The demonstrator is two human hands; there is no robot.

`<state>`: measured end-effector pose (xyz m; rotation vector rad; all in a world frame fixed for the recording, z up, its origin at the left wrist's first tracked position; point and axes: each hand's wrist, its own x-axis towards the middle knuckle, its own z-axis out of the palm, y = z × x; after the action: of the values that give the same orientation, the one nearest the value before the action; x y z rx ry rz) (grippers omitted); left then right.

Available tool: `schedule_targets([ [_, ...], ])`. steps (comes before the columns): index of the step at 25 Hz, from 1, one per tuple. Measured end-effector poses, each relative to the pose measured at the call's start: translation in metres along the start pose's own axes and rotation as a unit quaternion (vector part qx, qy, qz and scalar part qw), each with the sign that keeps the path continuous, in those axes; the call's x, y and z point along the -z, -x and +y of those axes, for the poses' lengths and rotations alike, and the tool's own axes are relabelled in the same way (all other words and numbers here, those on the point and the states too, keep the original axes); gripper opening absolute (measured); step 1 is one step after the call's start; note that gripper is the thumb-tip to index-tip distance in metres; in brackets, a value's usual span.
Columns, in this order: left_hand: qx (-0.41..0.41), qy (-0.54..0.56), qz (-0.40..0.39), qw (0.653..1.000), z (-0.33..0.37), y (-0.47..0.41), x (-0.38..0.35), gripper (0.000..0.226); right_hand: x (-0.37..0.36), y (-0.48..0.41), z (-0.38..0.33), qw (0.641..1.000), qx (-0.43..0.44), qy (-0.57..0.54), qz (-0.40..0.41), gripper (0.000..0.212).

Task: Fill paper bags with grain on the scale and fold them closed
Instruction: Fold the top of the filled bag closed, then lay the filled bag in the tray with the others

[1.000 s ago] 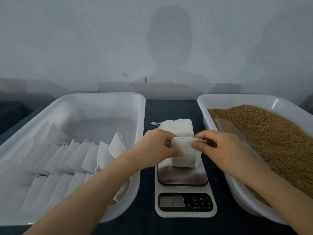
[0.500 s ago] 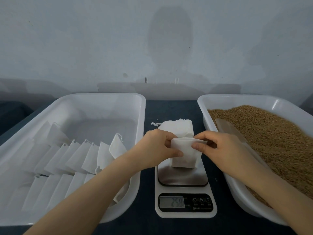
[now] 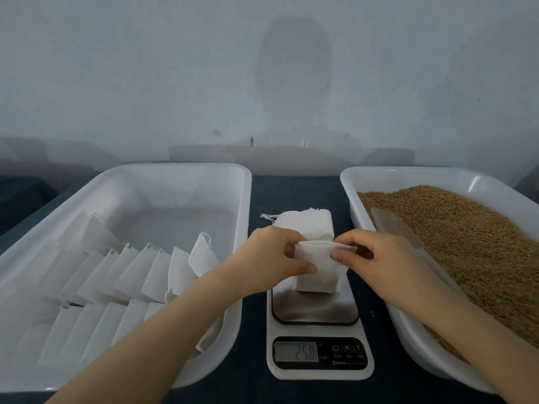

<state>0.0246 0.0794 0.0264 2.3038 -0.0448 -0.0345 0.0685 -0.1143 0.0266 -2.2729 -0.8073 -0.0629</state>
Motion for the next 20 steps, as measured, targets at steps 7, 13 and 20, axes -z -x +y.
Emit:
schedule_targets([
  [7, -0.044, 0.012, 0.010, 0.999, 0.001, 0.003, -0.006, 0.024, 0.002, 0.004, -0.007, 0.998, 0.051, -0.021, 0.015, 0.010],
  [13, -0.053, 0.030, 0.104, 0.993, 0.010, 0.009, 0.004, 0.031, 0.008, 0.003, -0.012, 0.990, 0.052, -0.080, 0.105, 0.027],
  [20, 0.090, 0.029, 0.354, 0.930, -0.033, 0.025, 0.123, 0.022, 0.005, 0.000, -0.006, 0.986, 0.017, -0.107, 0.129, 0.033],
])
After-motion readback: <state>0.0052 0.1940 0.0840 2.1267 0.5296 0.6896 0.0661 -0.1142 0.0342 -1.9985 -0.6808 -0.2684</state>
